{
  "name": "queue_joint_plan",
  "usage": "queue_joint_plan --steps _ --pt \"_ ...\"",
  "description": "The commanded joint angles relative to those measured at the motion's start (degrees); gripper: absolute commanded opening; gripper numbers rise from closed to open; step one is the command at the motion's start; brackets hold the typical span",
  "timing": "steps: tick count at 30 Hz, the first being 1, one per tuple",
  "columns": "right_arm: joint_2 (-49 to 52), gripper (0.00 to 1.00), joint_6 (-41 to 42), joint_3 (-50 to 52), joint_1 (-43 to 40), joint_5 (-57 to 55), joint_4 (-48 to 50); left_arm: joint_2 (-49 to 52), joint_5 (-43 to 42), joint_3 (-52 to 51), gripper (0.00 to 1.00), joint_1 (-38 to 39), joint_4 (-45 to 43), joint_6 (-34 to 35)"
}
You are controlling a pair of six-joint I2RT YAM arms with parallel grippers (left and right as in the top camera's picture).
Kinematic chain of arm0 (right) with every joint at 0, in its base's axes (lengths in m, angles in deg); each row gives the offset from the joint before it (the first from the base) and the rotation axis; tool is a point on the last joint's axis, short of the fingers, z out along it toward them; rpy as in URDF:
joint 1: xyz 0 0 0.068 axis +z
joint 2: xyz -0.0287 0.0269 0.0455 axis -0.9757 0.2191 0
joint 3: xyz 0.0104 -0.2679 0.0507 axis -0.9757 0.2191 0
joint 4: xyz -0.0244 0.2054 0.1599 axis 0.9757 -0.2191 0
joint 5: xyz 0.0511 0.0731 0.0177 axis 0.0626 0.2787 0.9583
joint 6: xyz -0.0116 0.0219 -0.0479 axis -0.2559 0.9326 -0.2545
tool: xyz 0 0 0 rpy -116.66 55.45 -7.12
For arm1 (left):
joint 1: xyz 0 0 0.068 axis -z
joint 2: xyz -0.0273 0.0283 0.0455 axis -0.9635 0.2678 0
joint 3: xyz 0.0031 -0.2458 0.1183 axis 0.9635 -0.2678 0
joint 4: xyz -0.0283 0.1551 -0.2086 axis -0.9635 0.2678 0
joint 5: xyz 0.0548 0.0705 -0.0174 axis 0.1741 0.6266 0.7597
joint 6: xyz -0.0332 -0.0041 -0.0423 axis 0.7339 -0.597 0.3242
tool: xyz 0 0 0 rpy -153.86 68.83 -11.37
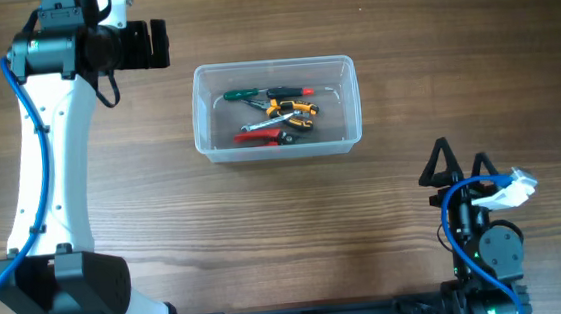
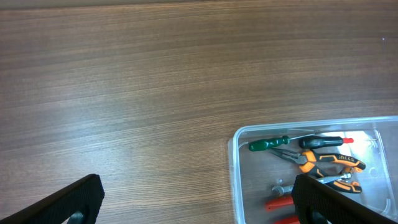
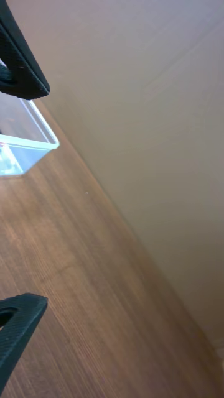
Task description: Pack container
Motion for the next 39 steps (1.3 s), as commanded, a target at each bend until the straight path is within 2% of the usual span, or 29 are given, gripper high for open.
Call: queue_joint_plan --steps 1,9,12,14,39 --pt "-1.01 1.0 -2.71 1.51 0.04 -2.71 3.63 0.02 0.11 0.26 1.0 -0.2 0.02 0.96" --pt "-1.01 1.0 -18.86 2.01 0.04 -1.75 4.7 0.02 0.13 0.26 1.0 -0.2 0.02 0.98" --pt "-1.01 1.0 -32.06 2.01 0.04 5.25 4.57 0.02 0.11 0.26 1.0 -0.2 0.02 0.98" --pt "-1.01 1.0 -36.44 2.01 0.04 8.24 3.89 0.02 0.13 0.26 1.0 -0.2 0.02 0.96" --pt "-1.01 1.0 -36.79 1.99 0.04 10.23 3.56 0.02 0.13 0.26 1.0 -0.2 0.02 0.96"
